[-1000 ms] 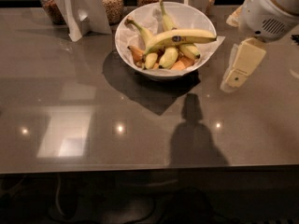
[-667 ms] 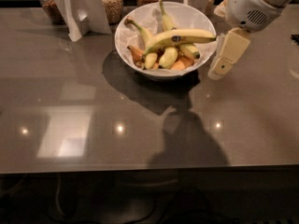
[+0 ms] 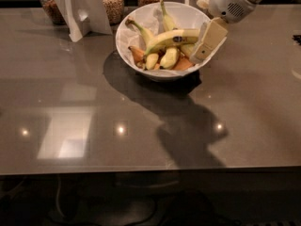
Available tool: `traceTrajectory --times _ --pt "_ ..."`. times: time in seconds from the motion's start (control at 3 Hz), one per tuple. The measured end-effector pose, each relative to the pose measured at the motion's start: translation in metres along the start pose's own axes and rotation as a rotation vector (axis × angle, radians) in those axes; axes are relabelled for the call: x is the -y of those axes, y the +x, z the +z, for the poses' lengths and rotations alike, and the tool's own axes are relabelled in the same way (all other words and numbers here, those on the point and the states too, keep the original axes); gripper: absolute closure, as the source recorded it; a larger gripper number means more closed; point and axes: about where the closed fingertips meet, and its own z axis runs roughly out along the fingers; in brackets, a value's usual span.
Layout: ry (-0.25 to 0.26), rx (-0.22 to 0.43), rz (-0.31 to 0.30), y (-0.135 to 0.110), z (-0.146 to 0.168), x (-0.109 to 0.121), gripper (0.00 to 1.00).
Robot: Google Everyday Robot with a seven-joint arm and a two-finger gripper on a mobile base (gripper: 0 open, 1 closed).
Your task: Pick banana from white bowl
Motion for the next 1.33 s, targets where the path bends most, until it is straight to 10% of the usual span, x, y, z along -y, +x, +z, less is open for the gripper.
traceTrajectory --times 1.33 --pt "-0.088 0.119 0.034 -0.010 0.067 0.043 0.42"
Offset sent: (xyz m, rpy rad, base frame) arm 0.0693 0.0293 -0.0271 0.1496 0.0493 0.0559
